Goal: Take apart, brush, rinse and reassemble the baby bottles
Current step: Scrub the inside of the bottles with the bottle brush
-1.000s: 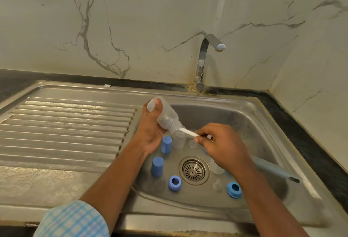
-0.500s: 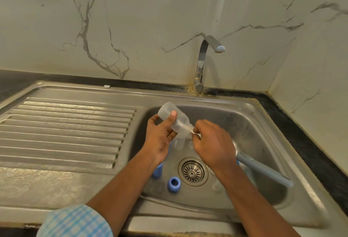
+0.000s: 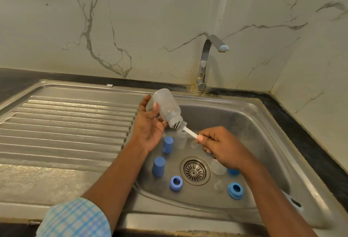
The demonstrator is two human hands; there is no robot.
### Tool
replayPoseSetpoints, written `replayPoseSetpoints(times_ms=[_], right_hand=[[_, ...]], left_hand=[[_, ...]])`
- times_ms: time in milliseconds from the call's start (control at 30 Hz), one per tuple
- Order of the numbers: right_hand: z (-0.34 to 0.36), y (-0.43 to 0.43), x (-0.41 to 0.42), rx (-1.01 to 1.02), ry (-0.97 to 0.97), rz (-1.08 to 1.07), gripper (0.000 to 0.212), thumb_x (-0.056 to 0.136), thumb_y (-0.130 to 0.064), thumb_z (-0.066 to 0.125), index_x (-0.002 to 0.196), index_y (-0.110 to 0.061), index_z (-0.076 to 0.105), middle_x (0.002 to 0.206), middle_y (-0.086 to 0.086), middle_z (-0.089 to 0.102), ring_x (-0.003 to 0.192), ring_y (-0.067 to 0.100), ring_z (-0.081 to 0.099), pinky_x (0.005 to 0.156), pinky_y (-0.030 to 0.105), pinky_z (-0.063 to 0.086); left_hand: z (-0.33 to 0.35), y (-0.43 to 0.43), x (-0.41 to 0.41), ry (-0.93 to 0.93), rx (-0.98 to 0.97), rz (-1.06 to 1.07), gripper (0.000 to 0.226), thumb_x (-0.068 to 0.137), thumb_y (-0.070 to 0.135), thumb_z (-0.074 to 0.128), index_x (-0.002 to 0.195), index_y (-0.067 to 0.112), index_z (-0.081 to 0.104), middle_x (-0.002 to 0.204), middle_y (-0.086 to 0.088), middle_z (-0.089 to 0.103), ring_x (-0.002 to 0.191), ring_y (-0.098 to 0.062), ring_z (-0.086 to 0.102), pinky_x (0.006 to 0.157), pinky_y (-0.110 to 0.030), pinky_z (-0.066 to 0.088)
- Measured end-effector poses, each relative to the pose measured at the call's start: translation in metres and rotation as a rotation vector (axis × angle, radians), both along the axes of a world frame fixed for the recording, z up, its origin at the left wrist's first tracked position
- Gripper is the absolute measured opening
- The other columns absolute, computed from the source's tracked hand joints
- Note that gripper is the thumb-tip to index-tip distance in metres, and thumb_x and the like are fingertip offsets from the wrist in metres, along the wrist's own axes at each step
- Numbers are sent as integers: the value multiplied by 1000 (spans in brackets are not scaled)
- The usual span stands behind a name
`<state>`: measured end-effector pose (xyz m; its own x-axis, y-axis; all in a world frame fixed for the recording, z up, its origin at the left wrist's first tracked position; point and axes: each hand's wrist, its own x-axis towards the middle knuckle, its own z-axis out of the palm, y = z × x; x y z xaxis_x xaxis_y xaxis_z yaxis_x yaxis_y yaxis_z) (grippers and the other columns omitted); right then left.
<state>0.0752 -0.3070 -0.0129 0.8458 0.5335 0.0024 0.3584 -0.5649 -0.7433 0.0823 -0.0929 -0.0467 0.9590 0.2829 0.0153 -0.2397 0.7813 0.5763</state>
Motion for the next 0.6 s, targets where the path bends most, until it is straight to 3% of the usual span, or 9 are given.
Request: replayPoseSetpoints(times_ms=[67,167,233,300,367,467,600], right_hand=[[-5,-2,2,-2,-26,-39,29,100,-19,52,80,-4,65,56,-1,50,45,3,37,54,29,34],[-10,-1,3,-40,-147,-94,24,98,-24,56,78,-15,67,58,1,57,49,10,43,56,41,44],[-11,-1,4,-59,-226,-135,17,95,-27,61,81,-22,69,60,1,62,53,16,53,61,44,49],[-10,0,3,-84,-275,-154,8,91,-30,66,88,-25,72,64,-3,64,61,14,59,64,42,52],[-7,3,1,-164,-312,-148,13,86,-35,71,98,-30,72,77,-9,66,72,10,61,69,39,52],[-6,7,0,-265,-397,-170,27,83,-35,73,109,-33,67,95,-14,67,87,12,61,77,36,51],[-5,10,3,-265,-478,-350,9,90,-29,65,98,-26,66,91,-7,67,86,19,62,75,38,50]], left_hand=[[-1,-1,1,-12,23,-25,33,92,6,54,122,20,52,123,-12,60,95,-26,72,74,-42,62],[-1,-5,-1,39,182,-24,31,97,15,52,128,20,49,126,-13,59,102,-29,68,75,-39,62],[0,-11,-2,132,292,9,43,96,30,57,135,20,42,124,-12,60,93,-24,72,70,-37,61],[-1,-16,-2,207,351,62,66,81,41,68,135,19,37,125,-13,59,92,-24,72,70,-38,61],[-1,-17,-1,238,357,98,75,72,37,76,132,15,37,126,-16,57,96,-27,71,70,-39,61],[0,-16,0,269,329,133,61,81,23,76,129,18,38,123,-12,56,96,-25,70,67,-35,61],[-1,-15,0,285,273,132,52,85,19,74,126,21,42,126,-14,58,104,-29,69,71,-36,63]])
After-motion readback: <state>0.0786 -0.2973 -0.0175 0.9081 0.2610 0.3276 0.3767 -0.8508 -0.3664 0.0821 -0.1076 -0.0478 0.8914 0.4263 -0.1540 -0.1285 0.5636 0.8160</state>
